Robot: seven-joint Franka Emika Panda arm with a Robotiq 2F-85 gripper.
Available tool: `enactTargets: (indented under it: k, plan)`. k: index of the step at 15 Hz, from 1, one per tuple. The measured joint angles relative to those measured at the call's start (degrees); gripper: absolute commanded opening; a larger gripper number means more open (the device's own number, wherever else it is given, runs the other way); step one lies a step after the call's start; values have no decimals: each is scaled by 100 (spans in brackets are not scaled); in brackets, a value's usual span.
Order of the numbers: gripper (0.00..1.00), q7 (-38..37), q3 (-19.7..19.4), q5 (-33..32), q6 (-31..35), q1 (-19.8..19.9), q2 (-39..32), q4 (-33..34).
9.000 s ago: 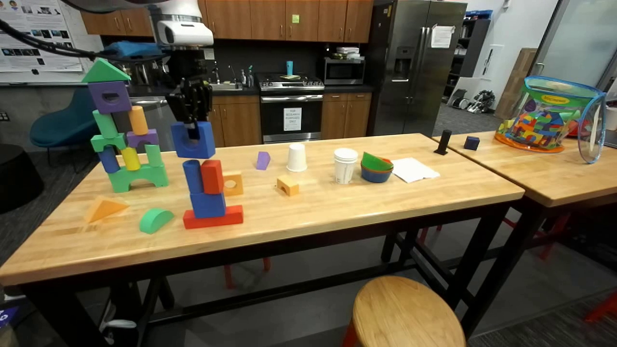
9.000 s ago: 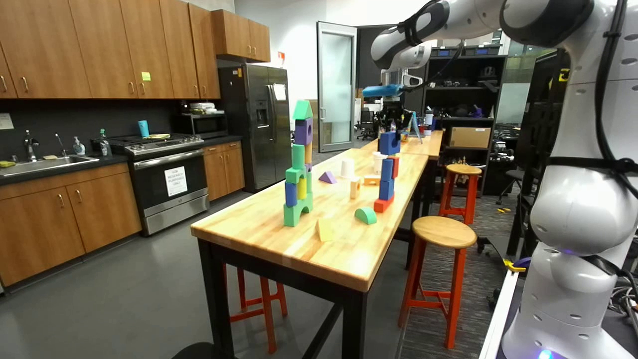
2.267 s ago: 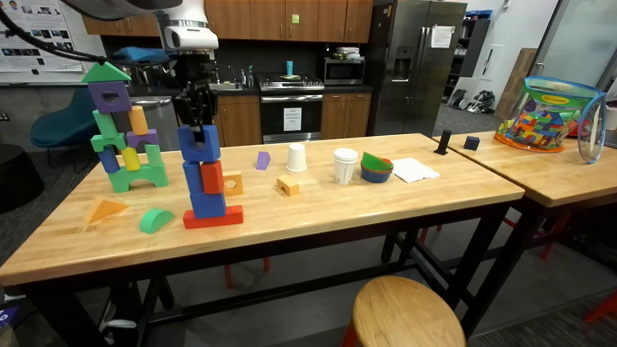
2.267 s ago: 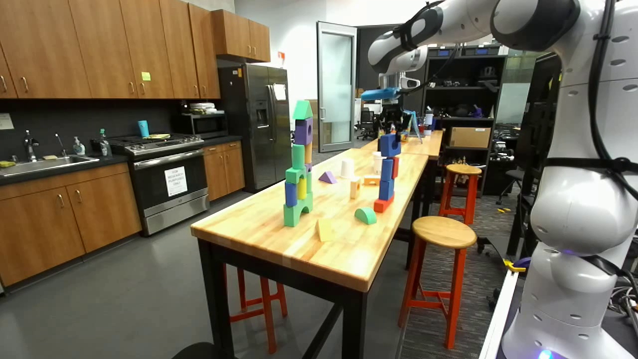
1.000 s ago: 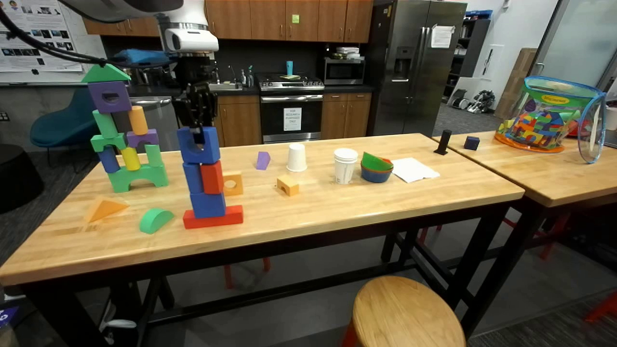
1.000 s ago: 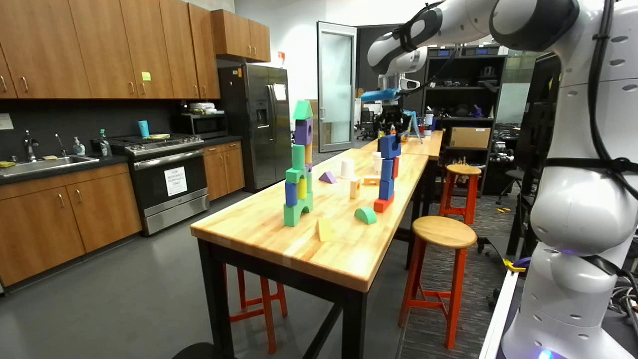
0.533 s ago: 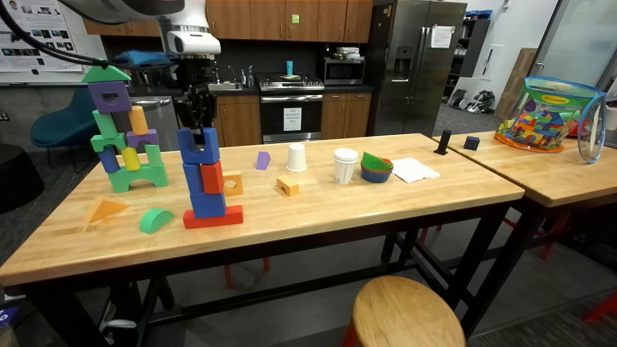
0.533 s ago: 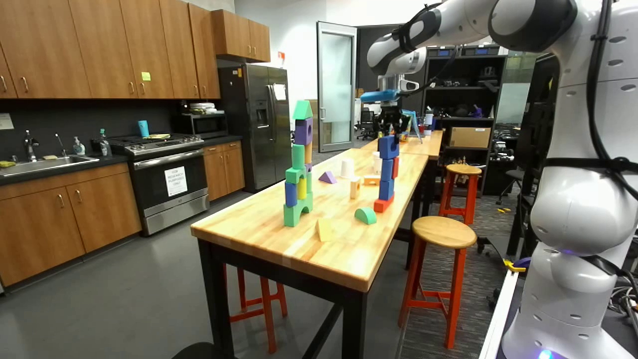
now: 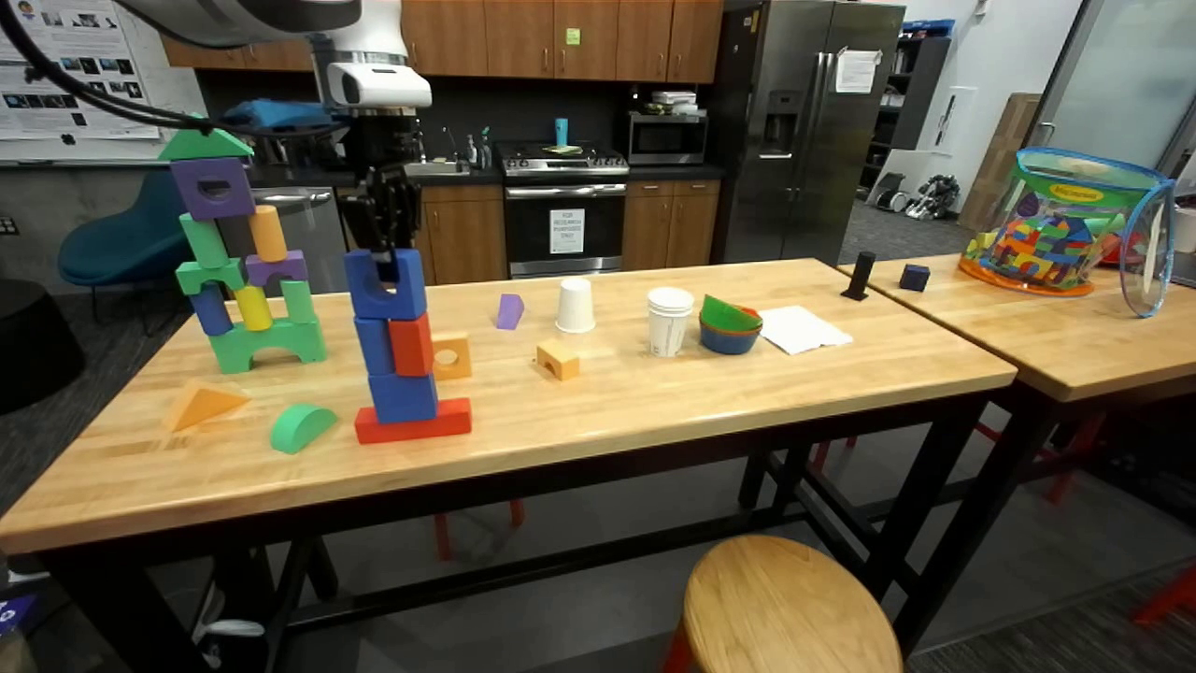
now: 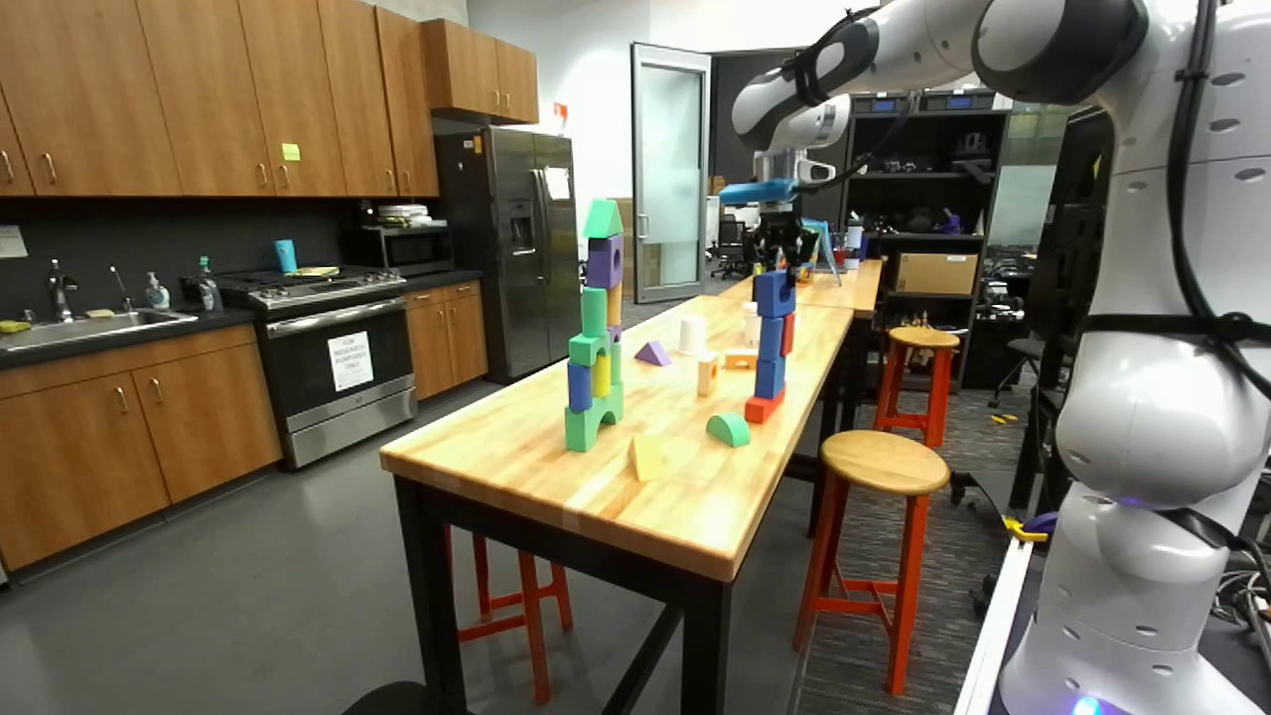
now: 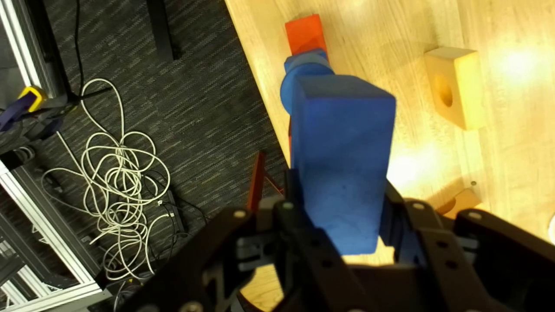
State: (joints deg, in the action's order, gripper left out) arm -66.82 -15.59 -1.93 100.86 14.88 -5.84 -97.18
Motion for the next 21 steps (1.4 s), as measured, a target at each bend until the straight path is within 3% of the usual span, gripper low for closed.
enactTargets:
  k: [1,2,3,7,13,14,18,21]
  plan:
    - [15,2,-4,0,0,3,0,0]
    - [65,8,-9,0,0,6,-1,0]
    - [41,21,-11,0,0,9,0,0]
    - [64,28,-13,0,0,11,-1,0]
    - [65,32,-13,0,0,12,-1,0]
    - [90,32,-13,0,0,12,-1,0]
    - [100,30,-13,0,-2,12,-6,0]
    - [100,30,-13,0,-10,11,-7,0]
